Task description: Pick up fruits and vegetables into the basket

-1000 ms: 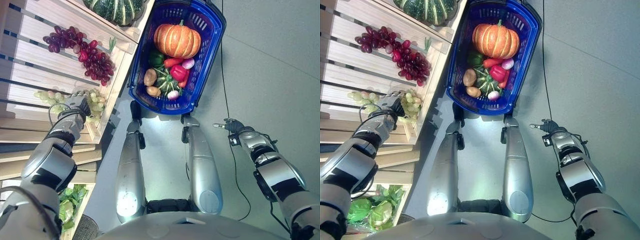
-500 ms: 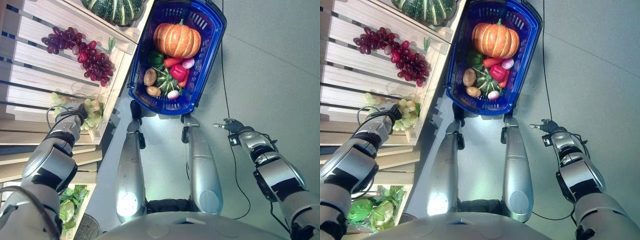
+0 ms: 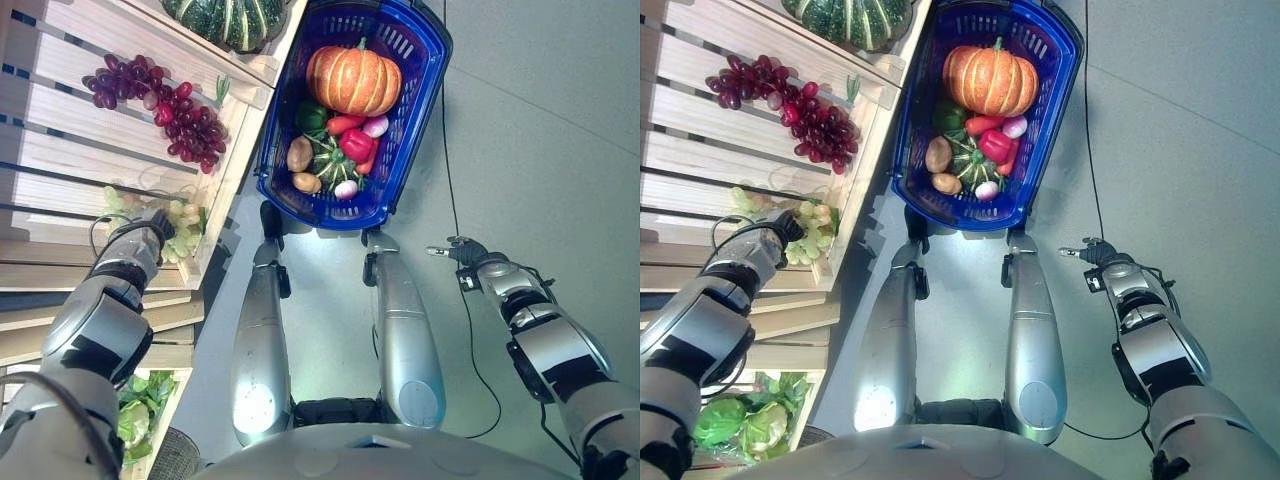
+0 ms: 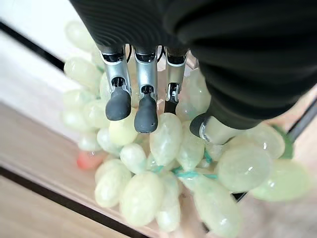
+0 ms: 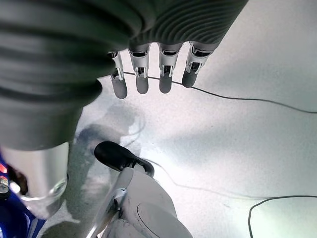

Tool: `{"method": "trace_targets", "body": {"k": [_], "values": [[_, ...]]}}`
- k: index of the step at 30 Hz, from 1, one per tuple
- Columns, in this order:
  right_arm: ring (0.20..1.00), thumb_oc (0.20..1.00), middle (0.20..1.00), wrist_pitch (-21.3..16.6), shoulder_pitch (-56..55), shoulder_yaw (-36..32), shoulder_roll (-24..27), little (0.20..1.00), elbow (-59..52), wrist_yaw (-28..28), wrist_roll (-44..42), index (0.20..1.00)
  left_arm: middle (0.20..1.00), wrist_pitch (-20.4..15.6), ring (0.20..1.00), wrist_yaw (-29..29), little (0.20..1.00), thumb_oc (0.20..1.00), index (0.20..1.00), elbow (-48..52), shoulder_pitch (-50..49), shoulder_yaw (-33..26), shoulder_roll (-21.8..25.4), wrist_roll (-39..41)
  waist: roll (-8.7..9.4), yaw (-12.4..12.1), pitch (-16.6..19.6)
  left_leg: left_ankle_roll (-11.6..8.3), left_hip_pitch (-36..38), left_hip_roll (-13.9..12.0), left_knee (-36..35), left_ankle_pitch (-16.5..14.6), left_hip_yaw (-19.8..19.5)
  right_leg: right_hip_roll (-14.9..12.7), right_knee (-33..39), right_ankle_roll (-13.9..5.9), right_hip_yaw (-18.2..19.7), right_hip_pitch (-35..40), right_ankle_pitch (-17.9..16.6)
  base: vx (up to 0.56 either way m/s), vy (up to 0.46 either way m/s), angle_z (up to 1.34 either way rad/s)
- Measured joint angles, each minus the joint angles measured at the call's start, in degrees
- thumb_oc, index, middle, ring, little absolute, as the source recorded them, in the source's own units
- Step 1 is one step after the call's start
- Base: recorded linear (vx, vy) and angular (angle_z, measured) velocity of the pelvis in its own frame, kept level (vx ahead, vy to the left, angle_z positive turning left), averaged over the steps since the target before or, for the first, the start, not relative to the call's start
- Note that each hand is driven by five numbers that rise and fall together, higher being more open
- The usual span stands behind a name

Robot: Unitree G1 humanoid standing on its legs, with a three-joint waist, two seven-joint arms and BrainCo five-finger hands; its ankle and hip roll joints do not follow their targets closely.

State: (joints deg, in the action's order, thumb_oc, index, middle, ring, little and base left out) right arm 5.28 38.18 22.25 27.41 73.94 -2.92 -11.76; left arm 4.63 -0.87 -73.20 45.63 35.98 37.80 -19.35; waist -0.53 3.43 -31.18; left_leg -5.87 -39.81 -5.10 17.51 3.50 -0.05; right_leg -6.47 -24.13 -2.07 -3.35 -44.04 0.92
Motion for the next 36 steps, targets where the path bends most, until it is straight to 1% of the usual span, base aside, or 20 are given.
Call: {"method": "trace_targets", "body": {"k": [3,4,6,8,10,11,13,16,20,22,23,26,29,30,31,32,34,35,36], "values": [[1.0,1.0,1.0,0.0,0.0,0.0,0.0,1.0,0.0,0.0,0.0,1.0,0.2,-0.7,0.2,-1.5,0.2,0.2,0.2,-0.7,-0.1,-3.0,0.3,8.0,0.0,0.0,0.0,0.0,0.0,0.0,0.0,0.0,0.0,0.0,0.0,0.0,0.0,0.0,0.0,0.0,0.0,0.0],[1.0,1.0,1.0,0.0,0.0,0.0,0.0,1.0,0.0,0.0,0.0,1.0,0.2,-1.1,0.2,-2.3,0.2,0.2,0.2,-0.9,-0.2,-4.9,0.5,12.0,0.0,0.0,0.0,0.0,0.0,0.0,0.0,0.0,0.0,0.0,0.0,0.0,0.0,0.0,0.0,0.0,0.0,0.0],[1.0,1.0,1.0,0.0,-0.1,0.0,0.0,1.0,0.0,0.1,0.0,1.0,0.2,-1.5,0.2,-4.3,0.2,0.2,0.2,-0.9,-0.6,-8.9,0.9,21.9,0.0,-0.1,0.0,-0.05,0.1,0.0,0.0,0.0,0.0,0.0,0.0,0.0,0.0,0.1,0.0,0.0,0.0,0.0],[1.0,1.0,1.0,0.0,-0.4,0.0,0.0,1.0,0.0,0.3,0.0,1.0,0.2,-3.3,0.2,-7.4,0.2,0.2,0.2,-0.5,-1.0,-12.2,1.3,31.9,-0.01,-0.3,0.0,-0.09,0.1,0.0,0.1,0.1,-0.1,0.0,0.0,0.0,0.0,0.2,0.0,0.0,0.0,0.0],[1.0,1.0,1.0,0.0,-0.7,-0.1,0.0,1.0,-0.4,0.5,0.0,1.0,0.2,-4.0,0.2,-10.4,0.2,0.2,0.2,0.9,-2.3,-15.3,1.2,40.4,-0.02,-0.3,0.0,-0.09,0.2,0.0,0.1,0.1,-0.1,0.0,0.0,0.0,-0.1,0.3,0.0,0.0,0.0,0.0],[1.0,1.0,1.0,0.0,-1.0,-0.2,0.0,1.0,-0.6,0.6,0.0,1.0,0.2,-4.9,0.2,-12.1,0.2,0.2,0.2,2.1,-3.5,-17.1,1.1,46.0,-0.02,-0.4,0.0,-0.1,0.2,0.0,0.1,0.1,-0.1,0.0,-0.1,0.01,-0.1,0.3,0.0,0.0,0.0,0.0],[1.0,1.0,1.0,0.0,-1.9,-1.1,-0.2,1.0,-1.1,1.1,0.1,1.0,0.2,-5.4,0.2,-13.9,0.2,0.2,0.2,4.0,-5.4,-20.3,0.8,54.2,-0.03,-0.6,0.0,-0.13,0.3,0.0,0.1,0.1,-0.2,0.0,-0.3,0.02,-0.1,0.3,0.0,0.0,0.0,0.0],[1.0,1.0,1.0,0.0,-3.0,-1.5,-0.3,1.0,-1.2,1.5,0.1,1.0,0.2,-6.9,0.2,-17.1,0.2,0.2,0.2,7.8,-7.8,-23.2,-0.1,66.2,-0.05,-1.3,0.0,-0.23,0.4,0.1,0.1,0.2,-0.4,-0.1,-0.8,0.04,-0.2,0.4,0.0,0.01,-0.005,0.01],[1.0,1.0,1.0,0.0,-4.0,-1.9,-0.4,1.0,-1.2,1.7,0.2,1.0,0.2,-8.4,0.2,-19.1,0.2,0.2,0.2,11.9,-9.0,-25.8,-2.1,76.1,-0.06,-2.0,0.0,-0.22,0.6,0.1,0.1,0.4,-0.4,-0.1,-0.8,0.04,-0.3,0.5,0.0,0.0,0.0,0.0],[1.0,1.0,1.0,0.0,-4.4,-2.3,-0.5,1.0,-1.2,1.9,0.2,1.0,0.2,-8.9,0.2,-19.7,0.2,0.2,0.2,13.0,-9.1,-27.0,-2.6,79.6,-0.07,-2.1,0.0,-0.13,0.7,0.1,0.1,0.4,-0.5,-0.2,-0.9,0.02,-0.3,0.5,0.1,0.0,0.0,0.0],[1.0,1.0,1.0,0.0,-4.7,-2.3,-0.5,1.0,-1.2,2.2,0.6,1.0,0.2,-9.7,0.2,-19.7,0.2,0.2,0.2,13.5,-9.1,-27.9,-3.0,80.8,-0.08,-2.2,0.0,-0.08,0.8,0.1,0.0,0.5,-0.6,-0.2,-0.9,-0.22,-0.4,0.6,0.2,0.0,0.0,0.0],[1.0,1.0,1.0,0.0,-5.0,-2.3,-0.5,1.0,-1.3,2.4,1.3,1.0,0.2,-9.9,0.2,-19.7,0.2,0.2,0.2,13.6,-9.1,-28.0,-3.1,81.7,-0.1,-2.1,0.0,-0.12,1.2,0.1,-0.3,0.6,-0.5,-0.2,-0.9,-0.07,-0.4,0.9,0.3,0.0,0.0,0.0],[1.0,1.0,1.0,0.0,-5.3,-2.3,-0.5,1.0,-1.3,2.4,1.3,1.0,0.2,-10.1,0.2,-18.3,0.2,0.2,0.2,13.4,-9.0,-28.0,-3.3,77.5,-0.11,-2.1,0.0,-0.26,1.5,0.1,-1.0,1.0,-0.7,-0.2,-0.8,0.06,-0.7,1.0,0.4,0.0,0.002,0.03],[1.0,1.0,1.0,0.1,-5.3,-2.3,-0.4,1.0,-1.6,2.3,1.3,1.0,0.733,-11.2,0.733,-14.8,0.733,0.733,0.733,12.9,-8.6,-26.9,-3.2,72.6,-0.12,-2.2,0.0,-0.26,1.5,0.1,-1.0,1.0,-0.7,-0.2,-0.7,0.07,-0.6,1.0,0.4,0.0,0.0,0.0],[1.0,1.0,1.0,0.3,-5.5,-2.3,-0.3,1.0,-2.5,2.1,1.3,1.0,1.0,-12.8,1.0,-10.3,1.0,1.0,1.0,12.0,-8.4,-25.9,-3.1,65.6,-0.13,-2.1,0.0,-0.25,1.5,0.1,-1.1,1.0,-0.7,-0.1,-0.8,0.06,-0.6,1.0,0.4,0.0,0.0,0.0],[1.0,1.0,1.0,0.4,-5.5,-2.2,-0.2,1.0,-3.0,2.1,1.2,1.0,1.0,-14.2,1.0,-5.0,1.0,1.0,1.0,11.2,-7.9,-25.0,-3.1,58.2,-0.13,-2.0,0.0,-0.26,1.4,0.1,-1.1,1.0,-0.8,-0.1,-0.8,0.06,-0.7,1.0,0.4,0.0,0.0,0.0],[1.0,1.0,1.0,0.5,-5.5,-2.1,-0.1,1.0,-3.3,1.7,1.2,1.0,1.0,-14.9,1.0,2.8,1.0,1.0,1.0,10.9,-7.4,-22.0,-2.3,48.0,-0.14,-2.2,0.0,-0.39,1.3,0.0,-1.2,1.1,-0.8,-0.1,-0.7,-0.03,-0.7,0.9,0.3,0.0,0.0,0.0],[1.0,1.0,1.0,0.4,-5.5,-2.0,-0.1,1.0,-3.3,1.4,1.1,1.0,1.0,-14.8,1.0,7.3,1.0,1.0,1.0,10.5,-6.9,-20.4,-1.9,40.0,-0.13,-2.1,0.0,-0.4,1.2,0.0,-1.3,1.1,-0.8,-0.1,-0.7,-0.05,-0.7,0.8,0.3,0.0,0.0,0.0],[1.0,1.0,1.0,0.4,-5.6,-1.7,0.1,1.0,-3.3,1.2,1.1,1.0,1.0,-14.5,1.0,12.1,1.0,1.0,1.0,10.4,-6.2,-16.9,-0.6,29.8,-0.13,-2.2,0.0,-0.43,0.9,0.0,-1.3,1.1,-0.9,-0.1,-0.7,-0.11,-0.8,0.5,0.3,0.0,0.0,0.0]]}}
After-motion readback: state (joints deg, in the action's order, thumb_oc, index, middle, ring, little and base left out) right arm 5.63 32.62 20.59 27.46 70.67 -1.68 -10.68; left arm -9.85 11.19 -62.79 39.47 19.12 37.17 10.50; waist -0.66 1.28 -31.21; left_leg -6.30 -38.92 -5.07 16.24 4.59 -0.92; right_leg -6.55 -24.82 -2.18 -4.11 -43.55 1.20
